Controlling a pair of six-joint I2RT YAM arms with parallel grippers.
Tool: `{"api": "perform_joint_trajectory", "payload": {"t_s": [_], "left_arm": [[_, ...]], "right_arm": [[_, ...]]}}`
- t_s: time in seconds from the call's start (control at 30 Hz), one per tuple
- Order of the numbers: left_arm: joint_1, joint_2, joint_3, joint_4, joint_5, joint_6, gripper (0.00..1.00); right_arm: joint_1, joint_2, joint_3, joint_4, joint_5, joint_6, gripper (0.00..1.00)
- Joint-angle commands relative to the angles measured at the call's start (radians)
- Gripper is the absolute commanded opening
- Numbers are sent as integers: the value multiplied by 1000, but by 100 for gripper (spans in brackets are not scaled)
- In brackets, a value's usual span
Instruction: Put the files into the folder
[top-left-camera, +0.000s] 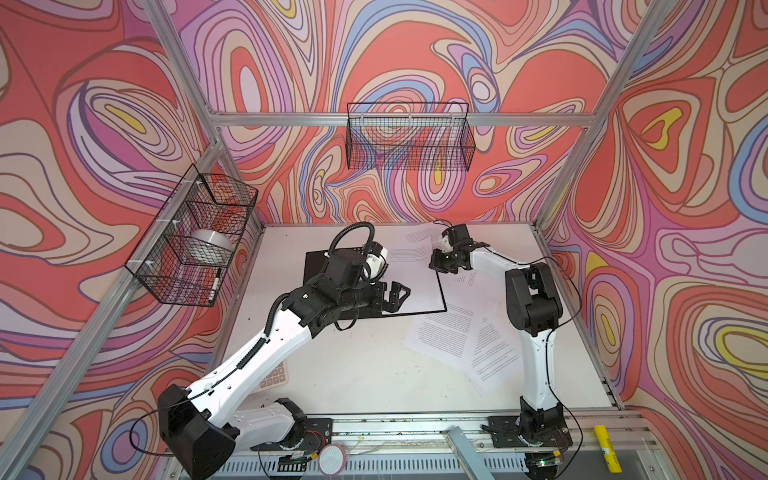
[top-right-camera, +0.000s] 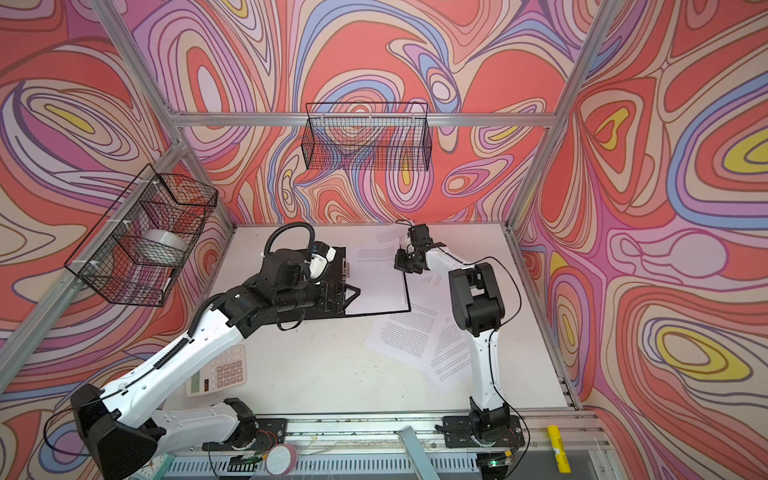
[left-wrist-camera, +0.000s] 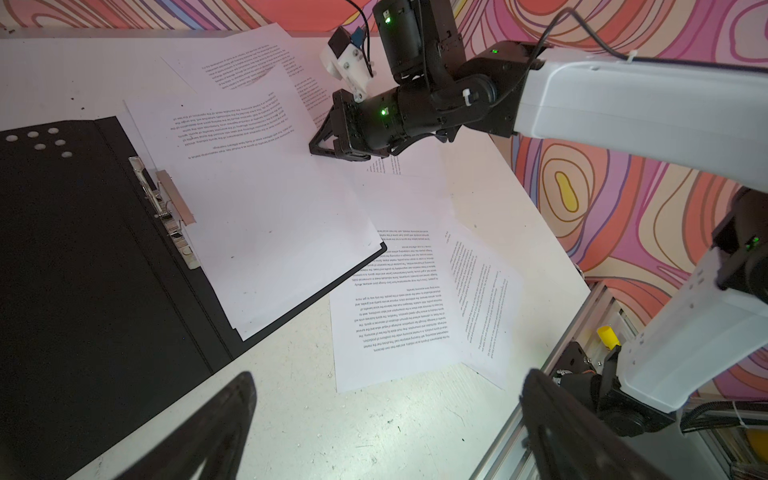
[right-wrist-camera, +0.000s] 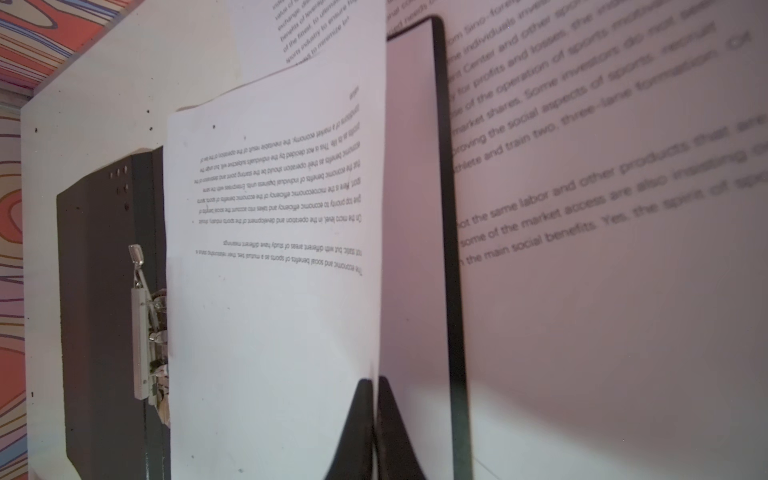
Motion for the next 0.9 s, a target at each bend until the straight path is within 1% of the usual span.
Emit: {"api": "perform_joint_trajectory", "payload": {"t_s": [0.0,0.3,0.6,0.87], "left_arm": [[9,10,-6,7,24,-5,100],[33,17,-9,20,66,-20,100],[53,39,-9,28,109,-39,100],[64,45,-12,35,123,-45,100]], "right_arm": [[-1,-5,44,-29,32,-61,0],[-2,18,90,-83,21,-140,0],[-1,10,65,-77,-8,-173,0],[-1,14,66,-80,-35,-188,0]]}}
